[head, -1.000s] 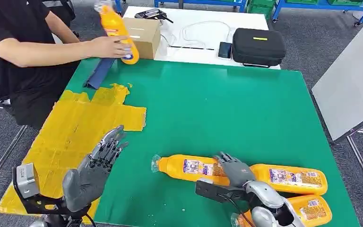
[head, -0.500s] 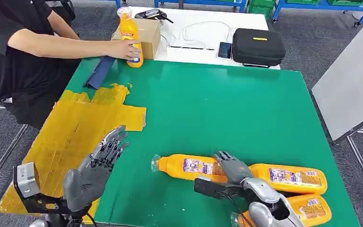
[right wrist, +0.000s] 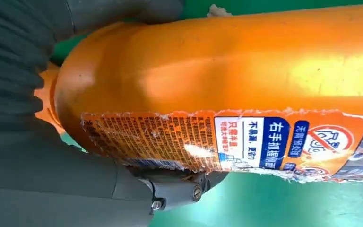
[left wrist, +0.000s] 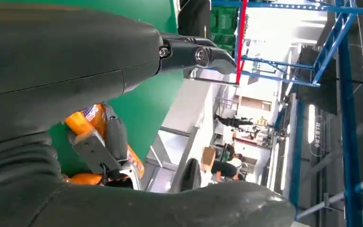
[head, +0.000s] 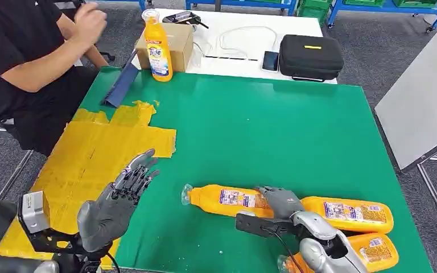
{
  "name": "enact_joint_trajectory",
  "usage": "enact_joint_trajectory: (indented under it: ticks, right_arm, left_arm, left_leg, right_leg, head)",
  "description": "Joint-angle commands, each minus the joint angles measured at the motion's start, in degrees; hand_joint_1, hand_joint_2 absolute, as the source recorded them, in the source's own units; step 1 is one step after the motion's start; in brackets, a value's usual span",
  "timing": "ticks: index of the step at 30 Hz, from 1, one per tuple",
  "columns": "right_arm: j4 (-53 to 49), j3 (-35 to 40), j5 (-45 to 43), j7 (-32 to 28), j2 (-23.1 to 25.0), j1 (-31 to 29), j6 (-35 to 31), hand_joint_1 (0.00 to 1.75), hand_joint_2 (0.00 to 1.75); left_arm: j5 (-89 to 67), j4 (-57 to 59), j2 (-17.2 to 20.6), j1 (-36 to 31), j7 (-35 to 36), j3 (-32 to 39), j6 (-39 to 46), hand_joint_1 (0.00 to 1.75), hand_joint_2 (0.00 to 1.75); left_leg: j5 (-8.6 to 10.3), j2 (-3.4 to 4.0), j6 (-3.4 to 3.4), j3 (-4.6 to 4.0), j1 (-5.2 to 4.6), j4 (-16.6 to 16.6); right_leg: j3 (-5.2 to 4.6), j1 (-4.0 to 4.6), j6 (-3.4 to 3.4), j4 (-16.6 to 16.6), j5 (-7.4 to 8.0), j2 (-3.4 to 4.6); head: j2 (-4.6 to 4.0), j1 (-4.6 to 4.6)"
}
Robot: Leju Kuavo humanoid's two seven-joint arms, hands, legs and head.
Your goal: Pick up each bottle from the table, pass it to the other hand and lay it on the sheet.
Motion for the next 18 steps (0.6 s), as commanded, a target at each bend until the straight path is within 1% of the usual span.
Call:
enact_joint_trajectory:
  ticks: [1, 5, 6, 7, 8, 9, 10, 11, 12, 13, 15, 16, 17, 18]
  right_arm:
    - [6.0, 2.5, 0.5, -0.3, -1.0, 1.4, 1.0, 1.75, 1.75]
    - [6.1, 1.4, 0.6, -0.5, -0.8, 2.5, -0.2, 1.75, 1.75]
    - [5.6, 0.7, 0.6, -0.3, -0.5, 3.0, -1.1, 1.75, 1.75]
    - [4.9, -0.5, 0.5, 0.2, 0.2, 4.0, -2.7, 1.75, 1.75]
    - [3.7, -2.6, -0.1, 1.2, 1.5, 5.3, -5.3, 1.75, 1.75]
    - [1.1, -6.2, -1.9, 1.8, 4.1, 7.6, -9.8, 1.75, 1.75]
    - [-2.0, -9.5, -5.0, 2.1, 6.8, 10.1, -13.9, 1.75, 1.75]
    - [-5.1, -10.2, -6.4, 2.6, 7.8, 11.6, -15.2, 1.75, 1.75]
    - [-6.9, -9.8, -6.4, 3.8, 7.7, 12.3, -15.0, 1.75, 1.75]
    - [-7.6, -9.6, -6.4, 4.3, 7.6, 12.5, -14.9, 1.75, 1.75]
    - [-7.6, -9.6, -6.4, 4.3, 7.6, 12.5, -14.9, 1.75, 1.75]
    - [-8.8, -12.1, -10.2, 1.5, 10.0, 13.4, -19.6, 1.75, 1.75]
    - [-11.4, -13.3, -12.8, 0.0, 11.6, 14.5, -22.2, 1.75, 1.75]
    - [-15.8, -14.3, -15.7, -1.3, 13.4, 15.9, -24.4, 1.75, 1.75]
  left_arm:
    - [0.5, 2.8, 1.1, -2.2, 0.5, -1.2, -0.3, 0.0, 0.0]
    - [0.8, 2.8, 1.2, -2.2, 0.8, -1.2, -0.2, 0.0, 0.0]
    - [0.9, 2.7, 1.1, -2.0, 0.8, -1.1, -0.1, 0.0, 0.0]
    - [0.8, 2.5, 1.0, -1.7, 0.8, -0.9, 0.2, 0.0, 0.0]
    - [0.8, 2.2, 0.8, -1.2, 0.9, -0.4, 0.8, 0.0, 0.0]
    - [0.7, 1.7, 0.5, -0.3, 0.8, 0.1, 1.5, 0.0, 0.0]
    - [0.3, 0.8, 0.5, 0.7, 0.6, 0.6, 2.1, 0.0, 0.0]
    - [0.1, 0.0, 0.5, 1.7, 0.4, 0.9, 2.4, 0.0, 0.0]
    - [0.1, -0.5, 0.7, 2.2, 0.4, 1.0, 2.3, 0.0, 0.0]
    - [0.1, -0.6, 0.7, 2.4, 0.3, 1.0, 2.3, 0.0, 0.0]
    - [0.1, -0.6, 0.7, 2.4, 0.3, 1.0, 2.3, 0.0, 0.0]
    - [-0.2, -0.6, 0.2, 2.7, 0.3, 1.4, 3.1, 0.0, 0.0]
    - [-0.4, -1.0, 0.2, 3.3, 0.3, 1.6, 3.5, 0.0, 0.0]
    - [-0.1, -1.5, 0.0, 4.3, 0.3, 1.9, 3.8, 0.0, 0.0]
  left_leg:
    - [0.02, 0.14, -0.1, 0.16, 0.06, -0.1]
    - [0.03, 0.19, -0.14, 0.2, 0.08, -0.1]
    - [0.03, 0.09, -0.09, 0.19, 0.05, -0.1]
    - [0.04, 0.16, -0.15, 0.2, 0.09, -0.1]
    - [0.03, 0.13, -0.12, 0.2, 0.06, -0.1]
    - [0.03, 0.24, -0.16, 0.21, 0.09, -0.1]
    - [0.02, 0.08, -0.12, 0.19, 0.08, -0.1]
    - [0.01, 0.18, -0.16, 0.2, 0.09, -0.1]
    - [-0.01, 0.1, -0.12, 0.14, 0.05, -0.1]
    - [-0.05, 0.21, -0.18, 0.16, 0.08, -0.1]
    - [-0.07, 0.25, -0.18, 0.07, 0.06, 0.0]
    - [-0.08, 0.33, -0.18, 0.06, 0.06, 0.0]
    - [-0.09, 0.41, -0.19, 0.07, 0.07, 0.0]
    - [-0.05, 0.28, -0.13, -0.02, 0.04, 0.0]
  right_leg:
    - [0.23, 0.09, -0.08, -0.1, 0.01, -0.21]
    - [0.3, 0.12, -0.11, -0.2, 0.01, -0.31]
    - [0.26, 0.09, -0.07, -0.1, 0.0, -0.24]
    - [0.31, 0.13, -0.11, -0.2, 0.01, -0.36]
    - [0.27, 0.1, -0.09, -0.2, 0.01, -0.27]
    - [0.3, 0.14, -0.12, -0.2, 0.01, -0.33]
    - [0.29, 0.11, -0.1, -0.2, -0.02, -0.32]
    - [0.29, 0.14, -0.12, -0.2, -0.02, -0.34]
    - [0.2, 0.08, -0.1, -0.1, -0.04, -0.24]
    - [0.23, 0.13, -0.15, -0.1, -0.08, -0.28]
    - [0.18, 0.11, -0.14, 0.0, -0.08, -0.23]
    - [0.17, 0.1, -0.14, 0.0, -0.07, -0.17]
    - [0.15, 0.12, -0.15, 0.0, -0.05, -0.15]
    - [0.07, 0.07, -0.11, 0.0, -0.04, -0.12]
  head:
    - [0.0, 0.02]
    - [0.0, 0.0]
    - [0.0, 0.0]
    - [0.0, 0.0]
    - [0.0, 0.0]
    - [0.0, 0.0]
    - [0.0, 0.0]
    - [0.0, 0.02]
    - [0.0, 0.0]
    - [0.0, 0.02]
    - [0.0, 0.02]
    - [0.0, 0.0]
    - [0.0, 0.0]
    - [0.0, -0.02]
